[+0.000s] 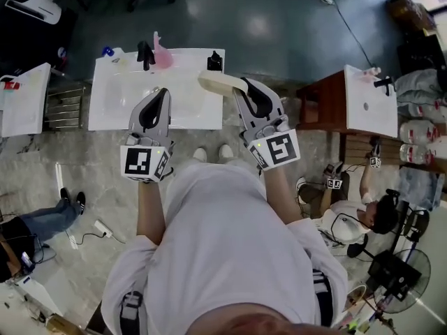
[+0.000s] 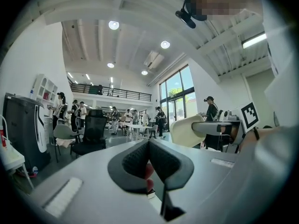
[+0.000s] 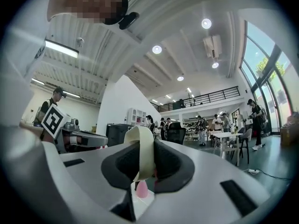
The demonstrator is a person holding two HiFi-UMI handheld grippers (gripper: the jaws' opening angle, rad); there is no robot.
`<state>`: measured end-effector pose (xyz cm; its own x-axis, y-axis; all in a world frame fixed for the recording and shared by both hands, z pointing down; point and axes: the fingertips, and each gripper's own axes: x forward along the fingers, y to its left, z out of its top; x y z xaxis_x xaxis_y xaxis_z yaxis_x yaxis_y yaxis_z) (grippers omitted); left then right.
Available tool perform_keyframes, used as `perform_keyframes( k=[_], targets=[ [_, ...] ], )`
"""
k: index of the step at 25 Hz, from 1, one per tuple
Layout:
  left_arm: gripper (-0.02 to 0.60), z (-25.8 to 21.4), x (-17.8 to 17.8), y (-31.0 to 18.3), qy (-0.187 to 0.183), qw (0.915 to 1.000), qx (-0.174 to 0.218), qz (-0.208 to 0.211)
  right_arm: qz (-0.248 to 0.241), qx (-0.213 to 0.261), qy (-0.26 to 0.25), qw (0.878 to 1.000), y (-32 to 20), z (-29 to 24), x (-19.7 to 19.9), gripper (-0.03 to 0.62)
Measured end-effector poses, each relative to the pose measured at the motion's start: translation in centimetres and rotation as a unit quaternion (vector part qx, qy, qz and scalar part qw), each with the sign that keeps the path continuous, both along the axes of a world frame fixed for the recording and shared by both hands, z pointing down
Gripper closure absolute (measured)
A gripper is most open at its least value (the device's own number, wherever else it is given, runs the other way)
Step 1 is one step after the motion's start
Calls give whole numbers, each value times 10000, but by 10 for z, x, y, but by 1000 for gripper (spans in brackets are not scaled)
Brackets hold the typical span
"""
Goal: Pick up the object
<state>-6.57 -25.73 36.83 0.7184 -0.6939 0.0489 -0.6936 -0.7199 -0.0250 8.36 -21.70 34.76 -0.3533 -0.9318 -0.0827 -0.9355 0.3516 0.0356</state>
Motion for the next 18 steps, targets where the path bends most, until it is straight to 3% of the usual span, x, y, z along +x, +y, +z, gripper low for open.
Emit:
perform_keyframes(
  k=[18],
  targets=[
    [583, -15, 38, 6, 141, 9958, 131, 899, 549, 87, 94, 9984, 18, -16, 1, 536]
  ],
)
